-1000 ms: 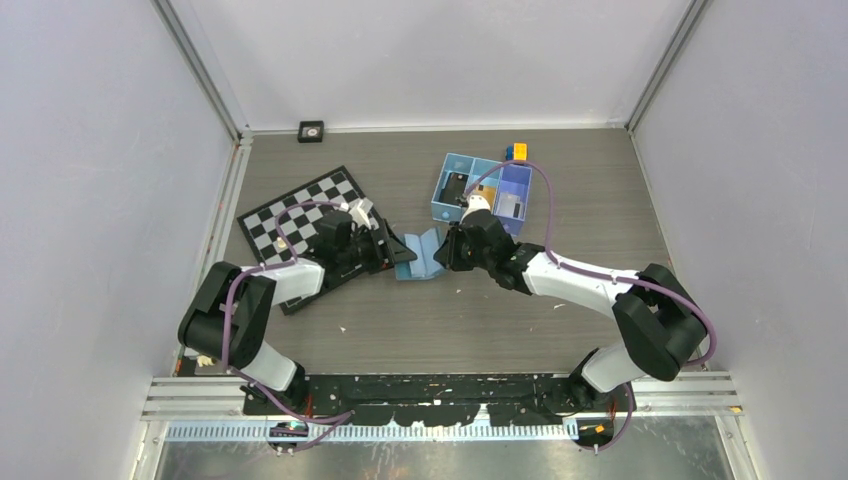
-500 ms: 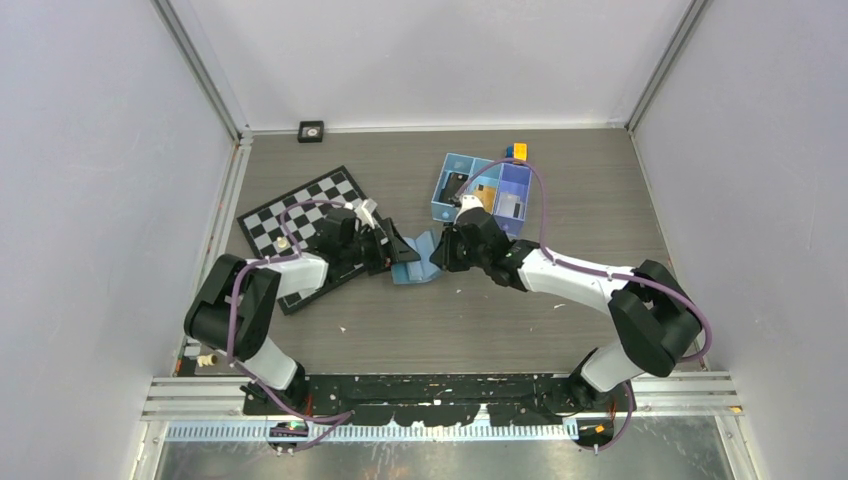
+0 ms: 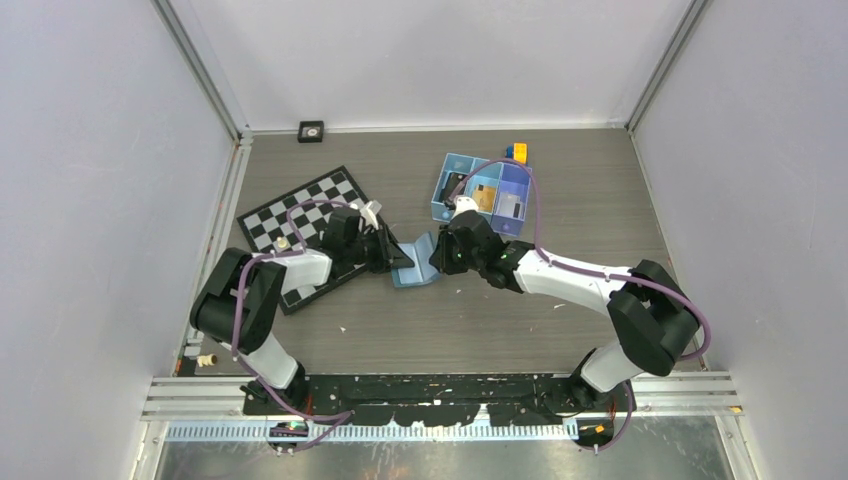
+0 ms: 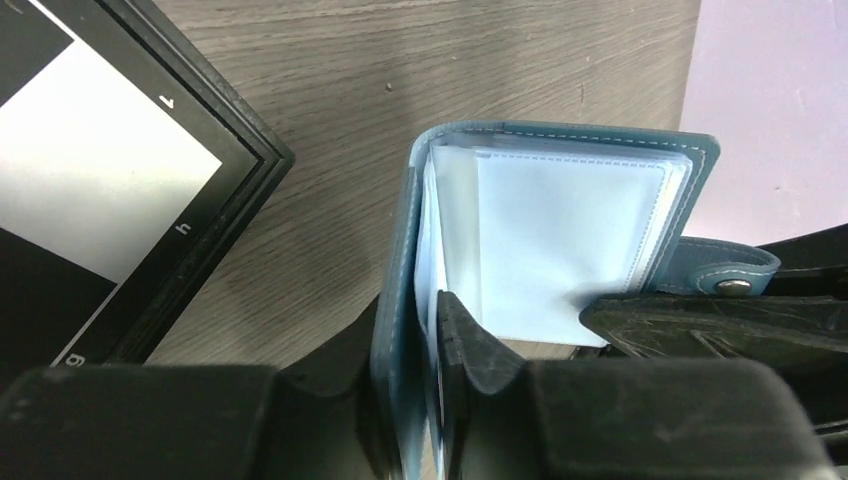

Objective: Take the credit cards out of the card holder
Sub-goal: Remove the credit card from the card holder.

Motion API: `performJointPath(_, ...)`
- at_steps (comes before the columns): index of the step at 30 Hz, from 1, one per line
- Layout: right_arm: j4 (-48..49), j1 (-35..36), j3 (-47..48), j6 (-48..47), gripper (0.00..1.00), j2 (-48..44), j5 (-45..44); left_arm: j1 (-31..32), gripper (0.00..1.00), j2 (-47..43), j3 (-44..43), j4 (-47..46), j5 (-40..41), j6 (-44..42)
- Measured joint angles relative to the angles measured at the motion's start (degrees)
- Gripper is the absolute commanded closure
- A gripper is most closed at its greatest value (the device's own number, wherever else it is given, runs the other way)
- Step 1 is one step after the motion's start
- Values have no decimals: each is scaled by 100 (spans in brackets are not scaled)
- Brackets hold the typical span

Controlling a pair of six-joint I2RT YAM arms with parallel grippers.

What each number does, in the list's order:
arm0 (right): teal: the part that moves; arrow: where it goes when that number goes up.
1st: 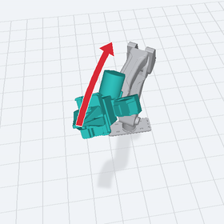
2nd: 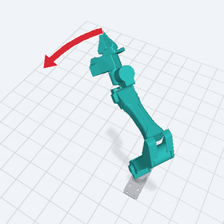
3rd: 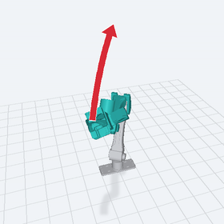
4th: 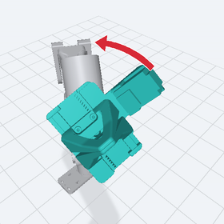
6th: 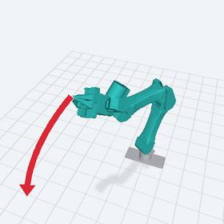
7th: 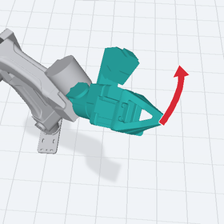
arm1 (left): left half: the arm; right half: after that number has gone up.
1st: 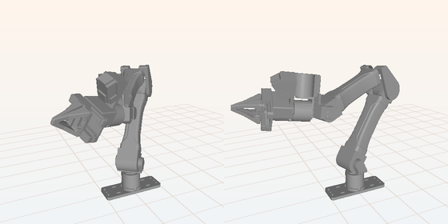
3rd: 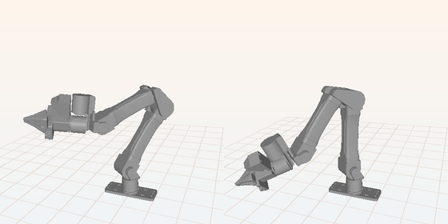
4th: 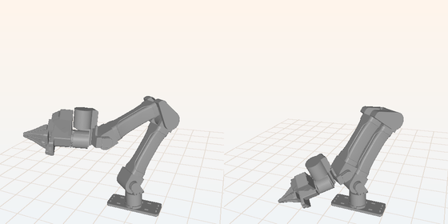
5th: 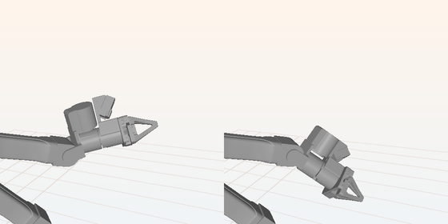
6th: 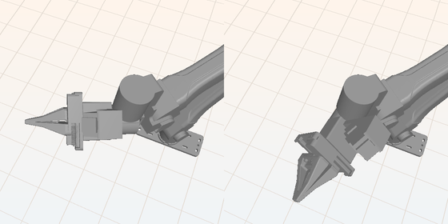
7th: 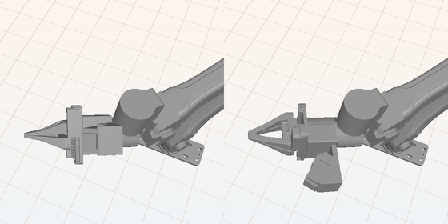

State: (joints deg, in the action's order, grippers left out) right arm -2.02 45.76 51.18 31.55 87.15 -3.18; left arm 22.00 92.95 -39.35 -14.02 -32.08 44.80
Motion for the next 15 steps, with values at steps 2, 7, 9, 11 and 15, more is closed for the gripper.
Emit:
performJointPath(2,-4,0,0,0,90,0,-52,-15,92,55,2,-87,-66,48)
performJointPath(7,15,-4,0,7,72,0,-127,-90,100,144,101,-581,-315,308)
performJointPath(9,17,-35,0,33,59,0,-120,-116,100,153,136,-697,-376,382)
performJointPath(11,31,-87,0,55,47,0,-37,-138,100,155,155,-772,-407,444)
performJointPath(15,173,-293,-28,168,46,-4,186,-203,100,168,190,-955,-463,573)
